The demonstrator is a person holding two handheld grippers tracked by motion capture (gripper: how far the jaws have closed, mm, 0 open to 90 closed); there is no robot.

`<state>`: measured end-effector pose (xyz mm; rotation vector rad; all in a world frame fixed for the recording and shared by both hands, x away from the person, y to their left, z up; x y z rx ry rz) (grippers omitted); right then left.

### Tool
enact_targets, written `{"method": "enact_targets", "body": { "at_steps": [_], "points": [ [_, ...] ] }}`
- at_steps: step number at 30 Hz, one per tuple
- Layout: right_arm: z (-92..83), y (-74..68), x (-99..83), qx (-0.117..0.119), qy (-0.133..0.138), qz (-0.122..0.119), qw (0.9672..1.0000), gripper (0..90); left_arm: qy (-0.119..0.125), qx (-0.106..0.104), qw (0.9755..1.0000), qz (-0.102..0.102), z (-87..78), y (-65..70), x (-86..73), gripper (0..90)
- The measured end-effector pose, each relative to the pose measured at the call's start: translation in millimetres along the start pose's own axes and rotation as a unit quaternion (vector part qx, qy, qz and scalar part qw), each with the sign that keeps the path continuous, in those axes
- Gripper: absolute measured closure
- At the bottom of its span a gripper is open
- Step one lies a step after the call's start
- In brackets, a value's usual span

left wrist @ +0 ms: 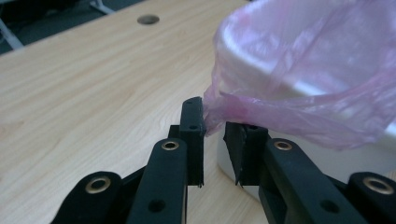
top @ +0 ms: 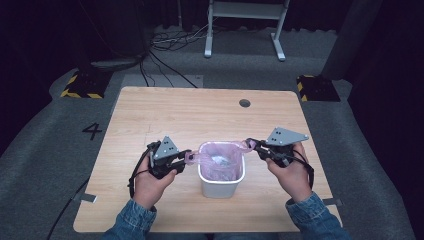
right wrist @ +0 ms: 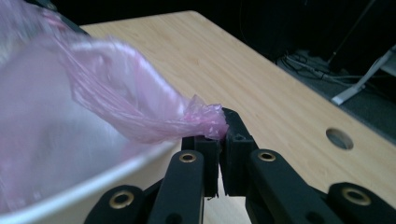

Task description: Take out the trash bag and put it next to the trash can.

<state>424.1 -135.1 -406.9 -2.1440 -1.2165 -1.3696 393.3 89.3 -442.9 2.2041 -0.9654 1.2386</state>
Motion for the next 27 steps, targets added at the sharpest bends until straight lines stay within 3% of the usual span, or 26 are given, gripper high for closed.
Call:
{"method": "enact_targets", "body": {
  "at_steps": [9,16,18,20,24,27],
  "points": [
    [8.6,-26.3,42.0,0.018,0.024,-0.034,0.999,85.5,0.023,-0.002,0.9997,0.004,-7.9,7.2,13.0,74.2],
    [25.0,-51.9,53.8,0.047,0.024,-0.054,0.9972,85.2,0.022,-0.005,0.9997,0.003,-6.4,8.3,13.1,74.1],
    [29.7,-59.2,55.6,0.055,0.023,-0.059,0.9965,84.8,0.022,-0.003,0.9997,0.004,-5.6,8.4,13.0,71.8],
    [31.8,-63.0,56.9,0.055,0.027,-0.068,0.9958,83.3,0.026,0.012,0.9996,0.004,-4.5,6.5,12.0,63.3],
    [30.0,-60.3,55.1,0.048,0.032,-0.063,0.9964,69.0,0.026,0.024,0.9993,-0.009,-2.0,0.3,4.6,50.3],
    [21.8,-50.6,53.4,0.023,0.044,-0.054,0.9973,56.7,0.012,0.032,0.9994,-0.01,-0.8,-3.3,-0.9,50.5]
  ]
}}
Point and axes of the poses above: each handheld gripper's, and its own axes: z roughly forward along the jaws, x roughly out of its top, y roughly to its right, the point moved 9 cm from there along z, roughly forward along the jaws
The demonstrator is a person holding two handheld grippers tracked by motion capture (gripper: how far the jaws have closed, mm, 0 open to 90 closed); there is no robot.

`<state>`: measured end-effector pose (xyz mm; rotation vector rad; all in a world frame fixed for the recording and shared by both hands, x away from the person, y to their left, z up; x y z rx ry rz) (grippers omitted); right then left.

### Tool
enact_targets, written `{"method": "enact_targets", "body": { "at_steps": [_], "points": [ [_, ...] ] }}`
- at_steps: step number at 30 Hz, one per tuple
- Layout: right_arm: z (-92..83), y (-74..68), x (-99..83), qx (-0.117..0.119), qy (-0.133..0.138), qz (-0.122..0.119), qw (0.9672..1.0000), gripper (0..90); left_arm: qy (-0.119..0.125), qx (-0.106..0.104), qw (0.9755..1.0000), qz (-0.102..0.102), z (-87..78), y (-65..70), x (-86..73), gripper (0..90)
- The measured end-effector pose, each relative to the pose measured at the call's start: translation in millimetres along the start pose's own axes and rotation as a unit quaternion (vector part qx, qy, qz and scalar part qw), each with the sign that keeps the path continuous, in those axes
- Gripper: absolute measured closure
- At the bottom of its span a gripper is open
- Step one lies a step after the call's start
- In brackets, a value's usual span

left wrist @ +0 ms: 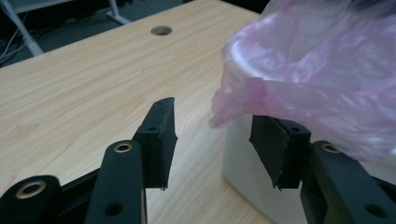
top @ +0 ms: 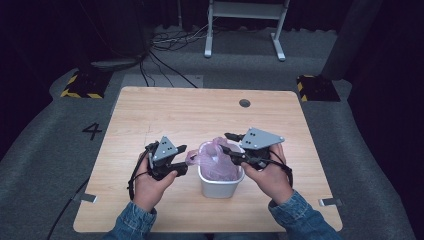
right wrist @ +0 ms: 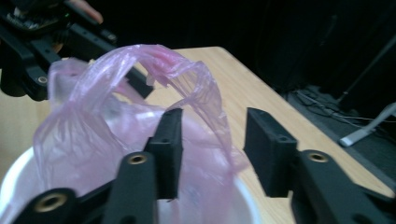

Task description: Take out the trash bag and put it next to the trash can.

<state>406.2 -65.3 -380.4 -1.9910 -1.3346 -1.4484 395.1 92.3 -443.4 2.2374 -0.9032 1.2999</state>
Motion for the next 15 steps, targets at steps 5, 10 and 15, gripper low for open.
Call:
{"method": "enact_targets", "body": {
  "at_steps": [5,10,15],
  "points": [
    [-16.7,16.3,-9.3,-0.03,0.009,0.027,0.9991,47.2,0.002,0.001,1.0,0.002,-0.5,-0.9,2.0,74.4],
    [-27.9,23.9,-23.0,-0.041,0.011,0.055,0.9976,44.9,0.025,-0.005,0.9996,0.011,-3.6,5.4,15.1,87.6],
    [-37.0,23.9,-35.5,-0.038,0.007,0.072,0.9967,45.2,0.057,-0.01,0.998,0.025,-4.9,17.2,39.3,89.0]
  ]
}}
Point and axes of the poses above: each handheld gripper's, and its own axes: z roughly forward along the jaws, x roughly out of its top, y roughly to its right, the point moved 9 cm from there along z, roughly forward along the jaws
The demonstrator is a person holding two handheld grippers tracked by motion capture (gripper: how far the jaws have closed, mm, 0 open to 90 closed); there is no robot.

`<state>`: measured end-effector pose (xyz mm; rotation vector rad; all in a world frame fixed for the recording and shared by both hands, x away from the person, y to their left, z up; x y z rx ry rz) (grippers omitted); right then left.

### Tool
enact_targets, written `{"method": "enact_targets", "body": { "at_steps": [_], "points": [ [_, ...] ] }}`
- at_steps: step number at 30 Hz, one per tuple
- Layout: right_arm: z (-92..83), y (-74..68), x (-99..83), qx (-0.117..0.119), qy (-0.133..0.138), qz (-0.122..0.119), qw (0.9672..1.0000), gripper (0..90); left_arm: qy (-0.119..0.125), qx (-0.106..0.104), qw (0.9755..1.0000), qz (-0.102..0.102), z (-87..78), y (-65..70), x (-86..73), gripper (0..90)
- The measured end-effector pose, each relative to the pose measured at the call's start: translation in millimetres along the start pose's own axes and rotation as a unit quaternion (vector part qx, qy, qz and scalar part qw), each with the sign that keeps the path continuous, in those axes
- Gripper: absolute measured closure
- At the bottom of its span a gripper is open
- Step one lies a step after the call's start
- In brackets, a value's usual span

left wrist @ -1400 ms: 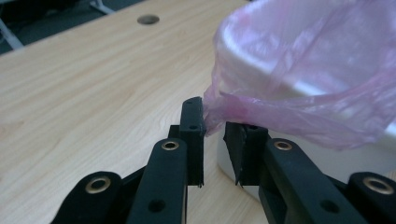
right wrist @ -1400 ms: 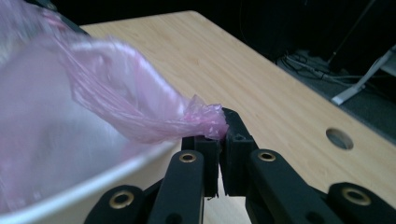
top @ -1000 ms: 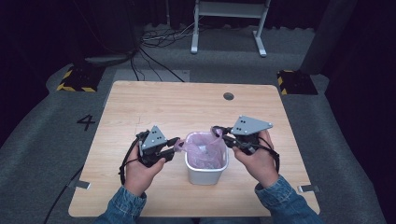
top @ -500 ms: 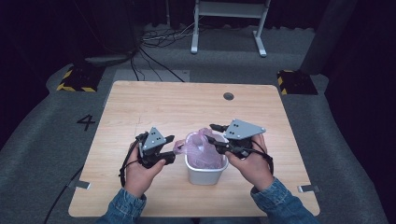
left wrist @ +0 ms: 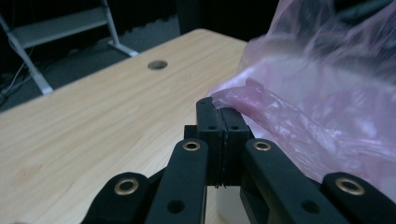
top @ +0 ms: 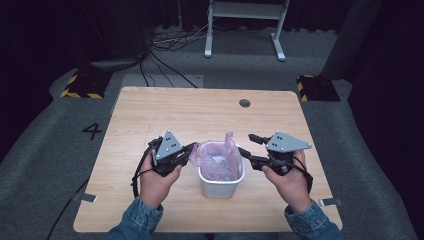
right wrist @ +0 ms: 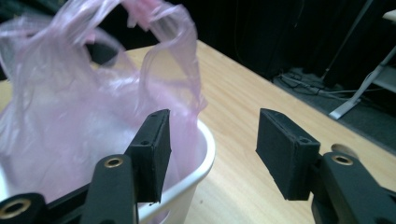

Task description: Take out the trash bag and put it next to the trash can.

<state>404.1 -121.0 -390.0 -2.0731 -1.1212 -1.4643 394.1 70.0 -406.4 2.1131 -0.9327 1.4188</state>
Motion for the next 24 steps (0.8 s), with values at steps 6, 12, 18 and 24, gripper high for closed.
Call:
{"method": "enact_targets", "body": {
  "at_steps": [6,12,18,24],
  "points": [
    [-1.1,-16.2,-8.0,0.045,-0.023,0.004,0.9987,42.9,0.018,-0.022,0.9995,0.009,7.6,15.2,21.8,89.1],
    [8.1,-34.2,-4.6,0.086,-0.024,0.006,0.9959,34.1,0.018,-0.043,0.9988,0.014,19.2,28.4,31.3,89.1],
    [28.6,-49.3,-0.8,0.111,-0.05,-0.012,0.9925,30.1,0.019,-0.066,0.9976,0.011,24.5,38.1,33.0,89.1],
    [43.3,-60.4,9.5,0.124,-0.055,-0.028,0.9903,30.2,0.019,-0.084,0.9962,0.014,25.6,47.0,34.5,89.2]
  ]
}}
Point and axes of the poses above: each handheld gripper's, and its own axes: z roughly forward along the jaws, x roughly out of its top, y roughly to its right, the point moved 9 cm from there along z, roughly forward along the jaws
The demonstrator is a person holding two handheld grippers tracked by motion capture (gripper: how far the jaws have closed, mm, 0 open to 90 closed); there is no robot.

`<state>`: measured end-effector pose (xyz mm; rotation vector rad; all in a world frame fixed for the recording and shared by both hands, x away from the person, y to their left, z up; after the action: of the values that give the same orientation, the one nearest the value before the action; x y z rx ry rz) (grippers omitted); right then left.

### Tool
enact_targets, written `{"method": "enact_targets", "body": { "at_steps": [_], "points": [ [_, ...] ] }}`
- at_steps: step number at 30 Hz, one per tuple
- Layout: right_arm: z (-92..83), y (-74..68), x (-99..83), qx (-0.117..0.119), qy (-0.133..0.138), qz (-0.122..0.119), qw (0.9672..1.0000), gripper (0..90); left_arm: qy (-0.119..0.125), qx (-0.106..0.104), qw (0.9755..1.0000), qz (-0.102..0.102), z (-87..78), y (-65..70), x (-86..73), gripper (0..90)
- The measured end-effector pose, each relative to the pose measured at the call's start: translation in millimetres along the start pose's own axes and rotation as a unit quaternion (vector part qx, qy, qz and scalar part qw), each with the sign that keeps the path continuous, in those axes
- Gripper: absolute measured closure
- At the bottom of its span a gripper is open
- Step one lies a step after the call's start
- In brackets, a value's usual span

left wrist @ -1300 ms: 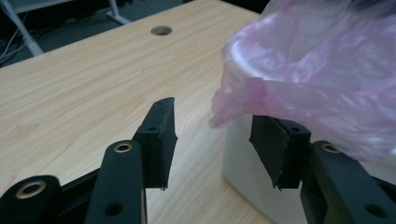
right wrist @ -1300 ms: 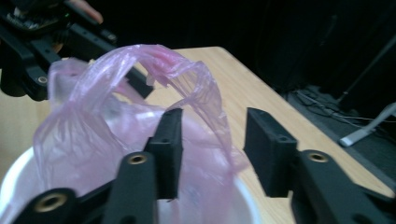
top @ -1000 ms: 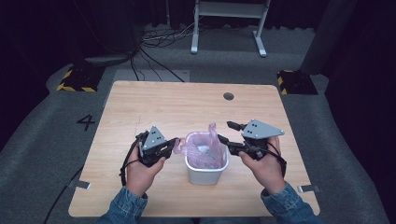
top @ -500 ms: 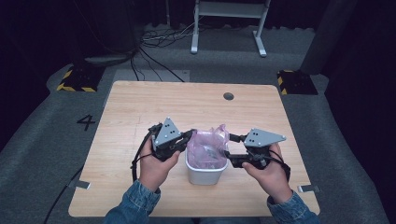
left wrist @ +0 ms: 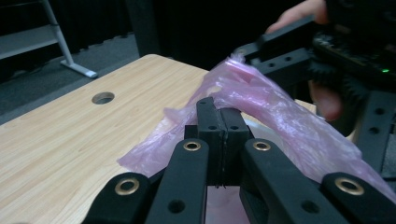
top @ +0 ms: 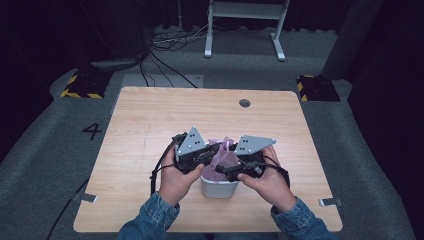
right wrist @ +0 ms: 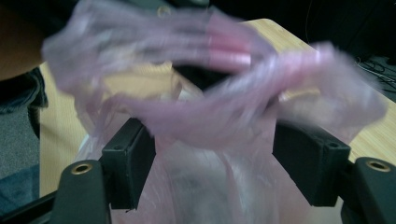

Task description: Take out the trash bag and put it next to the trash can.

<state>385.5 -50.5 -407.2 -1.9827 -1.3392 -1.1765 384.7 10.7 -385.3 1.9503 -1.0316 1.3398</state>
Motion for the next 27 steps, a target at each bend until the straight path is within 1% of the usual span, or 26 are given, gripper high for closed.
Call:
{"method": "enact_targets", "body": {
  "at_steps": [4,5,6,9,10,11,12,14,15,16,17,18,19,20,21,23,25,27],
  "points": [
    [4.3,-0.4,1.7,0.006,-0.002,-0.001,1.0,31.1,0.002,-0.003,1.0,0.008,1.7,2.4,0.2,89.2],
    [6.4,-2.3,1.5,0.012,-0.005,0.001,0.9999,32.5,0.002,-0.004,0.9999,0.01,2.4,3.6,0.2,89.2],
    [11.7,-6.6,0.7,0.029,-0.007,0.009,0.9995,34.3,0.003,-0.007,0.9999,0.01,3.3,5.6,0.5,89.2],
    [15.1,-8.1,0.0,0.039,-0.011,0.032,0.9986,38.1,0.005,-0.01,0.9998,0.014,3.8,7.2,1.8,89.3],
    [15.6,-8.2,0.3,0.042,-0.011,0.034,0.9985,43.3,0.005,-0.012,0.9998,0.013,4.0,8.2,2.0,89.3],
    [15.7,-8.8,0.6,0.047,-0.011,0.03,0.9984,55.0,0.009,-0.014,0.9998,0.013,3.7,8.9,3.0,89.4],
    [15.6,-8.7,-0.6,0.05,-0.019,0.025,0.9982,65.1,0.012,-0.017,0.9997,0.014,3.3,9.7,4.1,89.4],
    [16.2,-9.6,-1.9,0.057,-0.027,0.021,0.9978,78.2,0.012,-0.017,0.9997,0.014,2.6,10.2,4.4,89.3],
    [16.5,-9.3,-2.7,0.056,-0.03,0.02,0.9978,83.9,0.011,-0.015,0.9997,0.016,1.9,9.8,4.3,89.3],
    [16.4,-8.9,-3.2,0.055,-0.03,0.021,0.9978,86.8,0.014,-0.013,0.9997,0.015,0.9,9.4,4.4,89.2],
    [16.2,-8.3,-3.6,0.056,-0.027,0.022,0.9978,88.8,0.013,-0.011,0.9997,0.015,-0.6,8.5,4.3,88.9],
    [15.8,-7.5,-3.9,0.054,-0.026,0.023,0.9979,89.5,0.017,-0.009,0.9997,0.012,-3.0,6.9,4.5,87.3],
    [14.8,-6.5,-3.9,0.053,-0.021,0.024,0.9981,89.8,0.019,-0.001,0.9998,0.008,-5.1,4.2,4.2,82.5],
    [13.5,-5.8,-3.6,0.052,-0.017,0.025,0.9982,89.9,0.02,0.013,0.9997,0.005,-7.2,0.2,3.5,74.7],
    [11.9,-4.9,-3.1,0.049,-0.012,0.027,0.9983,90.0,0.024,0.032,0.9992,0.007,-9.5,-5.0,3.0,65.3],
    [9.0,-3.3,-2.1,0.046,-0.005,0.028,0.9985,90.0,0.029,0.053,0.9982,0.005,-15.4,-13.9,0.6,49.9],
    [6.2,-1.5,-1.5,0.041,0.002,0.03,0.9987,90.0,0.034,0.06,0.9976,-0.004,-20.8,-20.0,-2.5,40.5],
    [5.1,-0.4,-1.5,0.039,0.007,0.031,0.9988,90.0,0.034,0.069,0.997,-0.009,-28.6,-27.0,-8.0,34.0]
  ]
}}
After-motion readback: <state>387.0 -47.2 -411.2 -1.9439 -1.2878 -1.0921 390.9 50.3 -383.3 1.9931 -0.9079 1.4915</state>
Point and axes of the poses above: each handheld gripper's, and its own axes: z roughly forward along the jaws, x roughly out of its top, y roughly to its right, the point moved 9 cm from there along z, roughly forward along the jaws
